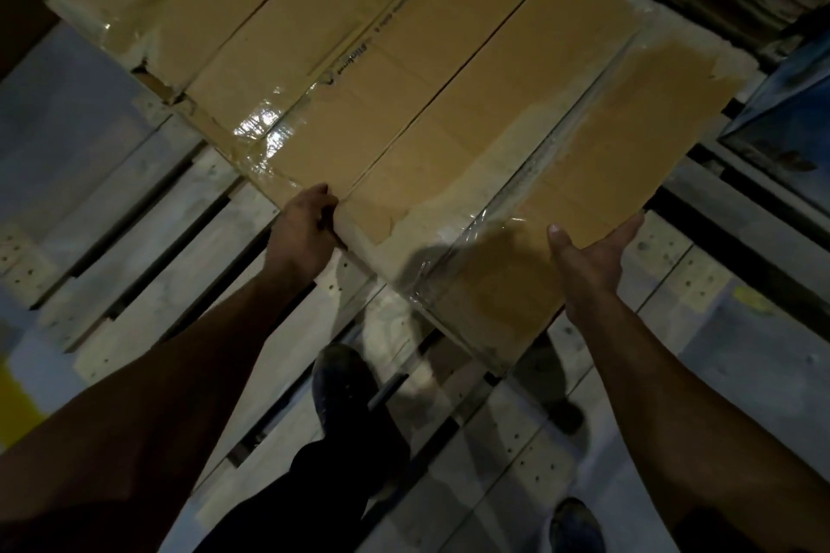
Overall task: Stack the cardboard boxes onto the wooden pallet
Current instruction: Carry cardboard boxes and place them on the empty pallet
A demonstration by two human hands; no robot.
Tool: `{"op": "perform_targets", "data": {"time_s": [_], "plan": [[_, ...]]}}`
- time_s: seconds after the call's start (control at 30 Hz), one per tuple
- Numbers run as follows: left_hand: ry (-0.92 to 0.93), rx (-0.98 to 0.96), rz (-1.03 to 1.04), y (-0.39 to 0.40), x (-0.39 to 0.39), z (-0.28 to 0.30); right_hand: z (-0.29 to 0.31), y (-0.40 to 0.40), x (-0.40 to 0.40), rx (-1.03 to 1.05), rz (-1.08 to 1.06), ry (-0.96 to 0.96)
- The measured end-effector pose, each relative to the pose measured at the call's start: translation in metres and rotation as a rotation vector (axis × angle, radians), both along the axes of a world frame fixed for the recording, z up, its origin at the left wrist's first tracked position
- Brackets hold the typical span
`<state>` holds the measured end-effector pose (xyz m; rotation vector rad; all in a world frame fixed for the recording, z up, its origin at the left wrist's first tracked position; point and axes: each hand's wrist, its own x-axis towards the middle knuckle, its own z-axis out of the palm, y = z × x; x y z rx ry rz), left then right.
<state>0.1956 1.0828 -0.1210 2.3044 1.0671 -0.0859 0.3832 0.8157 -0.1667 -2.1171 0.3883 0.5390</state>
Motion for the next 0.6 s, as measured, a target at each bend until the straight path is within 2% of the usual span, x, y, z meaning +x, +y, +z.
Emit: {"op": "perform_targets", "data": {"time_s": [0.07,0.13,0.2,0.27,0.33,0.4,0.5,0.6], "plan": [[-0.007,0.13,0.091,-0.008,-0.016,-0.004,0.002,0.001,0.0,-0.008,-0.009,0.011],[-0.004,0.104,0.226,-0.019,-0.028,-0.009,0.003,0.002,0.0,-0.013,-0.012,0.011],[-0.06,-0.082,0.498,-0.033,-0.028,-0.01,0.003,0.001,0.001,-0.017,-0.014,0.008],[-0.167,-0.364,0.765,-0.044,-0.025,-0.01,0.004,0.0,0.0,-0.017,-0.012,0.011],[-0.281,-0.603,0.893,-0.053,-0.017,-0.007,0.005,0.0,-0.001,-0.017,-0.009,0.01],[-0.381,-0.752,0.955,-0.056,-0.006,-0.004,0.006,0.0,-0.001,-0.015,-0.009,0.007],[-0.502,-0.885,1.048,-0.059,0.008,-0.002,0.006,0.0,-0.001,-0.009,-0.015,0.019],[-0.528,-0.86,1.066,-0.064,0.012,-0.01,0.008,0.002,-0.002,-0.002,-0.022,0.023]]}}
